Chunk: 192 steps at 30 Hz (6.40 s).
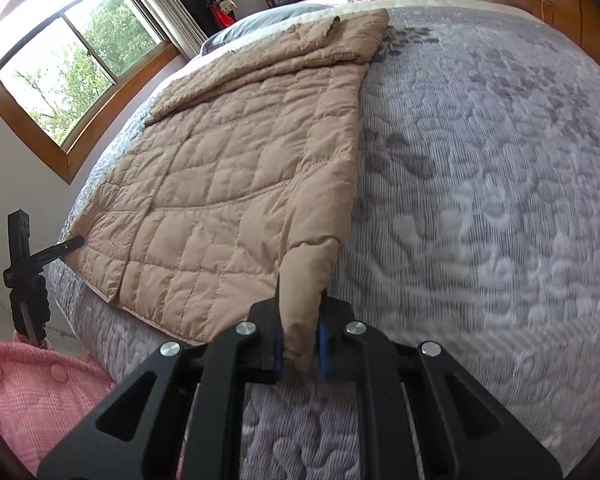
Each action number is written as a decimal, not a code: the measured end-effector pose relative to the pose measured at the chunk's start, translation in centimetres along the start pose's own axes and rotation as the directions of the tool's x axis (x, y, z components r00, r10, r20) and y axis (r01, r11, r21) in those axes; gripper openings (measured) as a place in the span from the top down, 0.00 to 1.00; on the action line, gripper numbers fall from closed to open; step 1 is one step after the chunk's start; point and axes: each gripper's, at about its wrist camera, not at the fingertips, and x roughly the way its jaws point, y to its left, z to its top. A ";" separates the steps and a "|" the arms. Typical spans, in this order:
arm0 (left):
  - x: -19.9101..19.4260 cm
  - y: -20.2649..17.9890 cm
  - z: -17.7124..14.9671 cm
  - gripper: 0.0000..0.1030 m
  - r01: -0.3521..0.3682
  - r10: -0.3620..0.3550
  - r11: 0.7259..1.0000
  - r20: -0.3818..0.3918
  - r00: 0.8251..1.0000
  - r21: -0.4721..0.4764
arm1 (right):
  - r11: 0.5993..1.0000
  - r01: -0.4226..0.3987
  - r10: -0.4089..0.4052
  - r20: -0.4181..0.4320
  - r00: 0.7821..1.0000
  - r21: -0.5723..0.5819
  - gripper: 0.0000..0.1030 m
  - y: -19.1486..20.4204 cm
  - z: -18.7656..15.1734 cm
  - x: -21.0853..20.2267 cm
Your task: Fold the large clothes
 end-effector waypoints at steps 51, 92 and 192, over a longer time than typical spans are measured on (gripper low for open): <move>10.6 -3.6 33.9 0.90 -0.024 0.022 1.000 0.170 0.985 0.010 | 0.996 -0.032 0.025 0.079 0.997 0.089 0.91 -4.9 33.8 4.7; 11.4 -2.0 25.8 0.88 -0.043 0.049 0.998 0.133 0.990 -0.045 | 0.992 -0.028 0.031 -0.028 0.999 0.121 0.93 -5.8 27.9 10.5; 19.3 0.7 30.3 0.71 0.158 -0.164 0.982 -0.058 0.985 -0.107 | 0.953 -0.130 0.150 -0.056 0.987 0.274 0.71 -7.5 31.1 16.3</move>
